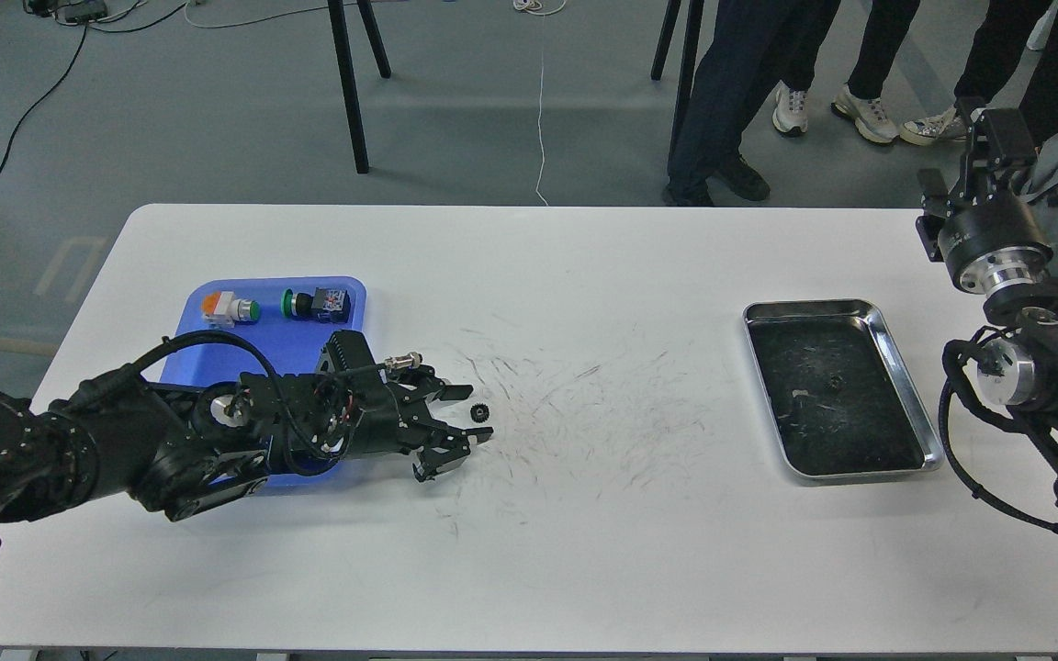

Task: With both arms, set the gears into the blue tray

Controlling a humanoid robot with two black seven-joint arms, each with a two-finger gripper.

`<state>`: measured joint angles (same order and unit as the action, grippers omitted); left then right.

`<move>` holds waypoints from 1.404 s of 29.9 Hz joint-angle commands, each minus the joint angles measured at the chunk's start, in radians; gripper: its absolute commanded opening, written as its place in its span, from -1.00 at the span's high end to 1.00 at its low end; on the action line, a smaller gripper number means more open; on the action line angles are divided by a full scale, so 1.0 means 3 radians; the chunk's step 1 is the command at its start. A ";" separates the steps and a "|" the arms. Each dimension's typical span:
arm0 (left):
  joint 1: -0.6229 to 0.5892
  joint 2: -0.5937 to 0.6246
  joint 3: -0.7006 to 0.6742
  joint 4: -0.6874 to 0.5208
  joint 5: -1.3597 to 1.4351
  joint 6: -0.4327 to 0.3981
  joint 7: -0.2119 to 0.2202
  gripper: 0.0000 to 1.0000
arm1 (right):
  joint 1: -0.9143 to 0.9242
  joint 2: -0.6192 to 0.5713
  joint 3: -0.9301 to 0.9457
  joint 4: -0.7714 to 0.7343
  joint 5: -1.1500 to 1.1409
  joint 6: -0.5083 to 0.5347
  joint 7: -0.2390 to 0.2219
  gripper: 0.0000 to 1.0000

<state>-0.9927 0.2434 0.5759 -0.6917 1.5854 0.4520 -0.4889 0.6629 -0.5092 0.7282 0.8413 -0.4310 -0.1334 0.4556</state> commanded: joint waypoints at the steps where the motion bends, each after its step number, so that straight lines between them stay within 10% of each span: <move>1: -0.0004 -0.0014 -0.0002 0.0010 -0.0003 0.0007 0.0001 0.02 | -0.0001 0.0000 -0.0019 -0.0002 0.0000 0.0005 0.0000 -0.91; 42: -0.0025 0.0017 -0.0191 0.0087 -0.0079 0.0122 0.0001 0.70 | -0.0062 0.0000 -0.0075 0.0003 -0.0005 0.0010 0.0000 -0.91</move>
<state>-0.9842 0.2421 0.5485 -0.6685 1.5696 0.4885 -0.4889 0.6442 -0.5107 0.7057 0.8407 -0.4326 -0.1304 0.4556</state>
